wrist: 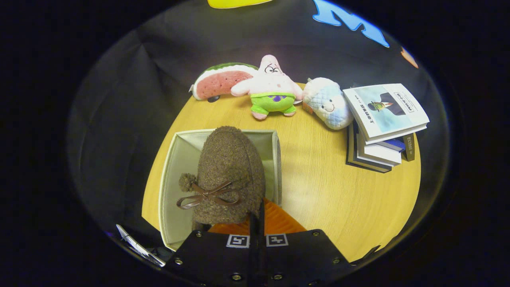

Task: Open the storage box then place both shoes into the box .Put the left shoe in first, then the right shoe, with the right side of both shoes facing outward in a uniform manner.

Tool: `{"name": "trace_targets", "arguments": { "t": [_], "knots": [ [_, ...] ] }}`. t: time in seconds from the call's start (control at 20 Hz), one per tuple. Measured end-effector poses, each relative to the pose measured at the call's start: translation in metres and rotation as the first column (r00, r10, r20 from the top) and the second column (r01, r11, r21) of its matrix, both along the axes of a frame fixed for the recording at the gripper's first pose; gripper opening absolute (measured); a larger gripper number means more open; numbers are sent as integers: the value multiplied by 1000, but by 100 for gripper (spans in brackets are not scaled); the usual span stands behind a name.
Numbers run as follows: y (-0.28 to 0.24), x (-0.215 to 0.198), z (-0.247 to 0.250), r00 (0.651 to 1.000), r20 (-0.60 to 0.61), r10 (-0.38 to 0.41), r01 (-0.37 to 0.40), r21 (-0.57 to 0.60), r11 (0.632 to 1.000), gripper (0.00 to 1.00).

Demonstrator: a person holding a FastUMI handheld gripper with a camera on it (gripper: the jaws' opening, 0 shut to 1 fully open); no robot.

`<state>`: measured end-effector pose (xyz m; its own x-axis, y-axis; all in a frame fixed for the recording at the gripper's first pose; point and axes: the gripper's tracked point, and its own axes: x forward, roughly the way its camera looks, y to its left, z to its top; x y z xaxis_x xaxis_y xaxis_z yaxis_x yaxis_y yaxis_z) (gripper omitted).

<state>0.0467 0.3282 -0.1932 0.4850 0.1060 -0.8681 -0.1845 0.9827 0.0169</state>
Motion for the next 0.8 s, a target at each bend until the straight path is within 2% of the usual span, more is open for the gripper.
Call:
{"name": "trace_targets", "arguments": {
  "t": [0.15, 0.3, 0.35, 0.5, 0.6, 0.7, 0.75, 0.8],
  "knots": [
    [7, 5, -26, 1000, -15, -8, 6, -87, 996, 2],
    [5, 3, -50, 998, -51, -49, 40, -161, 986, 2],
    [0, 5, -50, 998, -30, -54, 46, -219, 975, 2],
    [1, 9, -52, 999, 1, 43, -40, -331, 943, 2],
    [1, 7, -53, 998, 11, 64, -56, -345, 937, 7],
    [5, 5, -46, 997, 25, 76, -64, -316, 947, 14],
    [5, 2, -42, 996, 23, 82, -71, -315, 946, 23],
    [8, -3, -40, 996, 24, 91, -80, -288, 954, 23]
  ]
}}
